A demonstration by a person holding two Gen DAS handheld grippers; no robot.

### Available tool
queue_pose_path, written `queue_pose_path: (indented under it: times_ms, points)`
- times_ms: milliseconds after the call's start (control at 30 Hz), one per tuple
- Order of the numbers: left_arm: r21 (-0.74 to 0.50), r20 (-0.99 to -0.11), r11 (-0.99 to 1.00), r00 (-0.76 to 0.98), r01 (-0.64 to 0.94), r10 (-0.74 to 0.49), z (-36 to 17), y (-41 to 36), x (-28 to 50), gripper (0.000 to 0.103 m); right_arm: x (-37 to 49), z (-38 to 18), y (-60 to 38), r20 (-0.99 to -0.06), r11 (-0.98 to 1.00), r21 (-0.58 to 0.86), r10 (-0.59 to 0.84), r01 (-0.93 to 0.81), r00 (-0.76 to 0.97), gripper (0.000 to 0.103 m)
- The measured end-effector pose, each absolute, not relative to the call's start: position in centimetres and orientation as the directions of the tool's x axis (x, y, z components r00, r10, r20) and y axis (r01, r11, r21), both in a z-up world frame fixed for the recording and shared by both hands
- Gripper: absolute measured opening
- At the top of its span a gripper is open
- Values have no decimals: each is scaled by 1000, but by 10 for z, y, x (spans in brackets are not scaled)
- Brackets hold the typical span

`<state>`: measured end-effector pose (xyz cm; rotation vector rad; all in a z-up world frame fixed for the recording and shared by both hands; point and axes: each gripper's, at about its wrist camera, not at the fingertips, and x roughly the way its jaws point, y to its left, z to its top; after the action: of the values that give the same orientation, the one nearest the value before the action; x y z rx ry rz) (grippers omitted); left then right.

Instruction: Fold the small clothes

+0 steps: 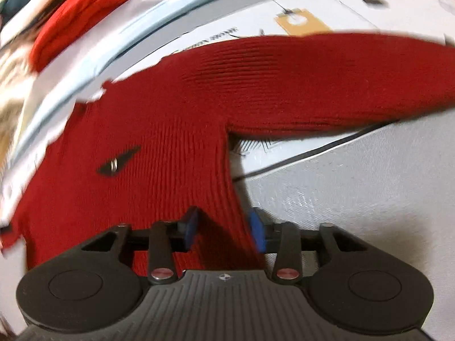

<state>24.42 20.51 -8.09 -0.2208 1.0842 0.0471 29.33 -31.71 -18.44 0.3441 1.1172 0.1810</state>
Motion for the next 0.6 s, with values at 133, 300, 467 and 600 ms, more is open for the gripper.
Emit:
queue_pose_path:
  times_ms: [133, 300, 467, 600]
  points:
    - [-132, -892, 990, 441, -40, -101, -78, 180, 234, 28, 275, -178, -336, -856, 931, 352, 278, 98, 436, 8]
    - [-96, -924, 990, 360, 105, -128, -89, 146, 223, 33, 253, -167, -342, -868, 943, 327, 273, 64, 416, 22]
    - [-35, -943, 978, 317, 205, -101, -102, 123, 209, 33, 231, -169, -329, -878, 935, 343, 353, -91, 323, 45]
    - [-44, -939, 979, 326, 201, -109, -94, 124, 197, 33, 220, -172, -325, -892, 943, 305, 332, -131, 307, 14]
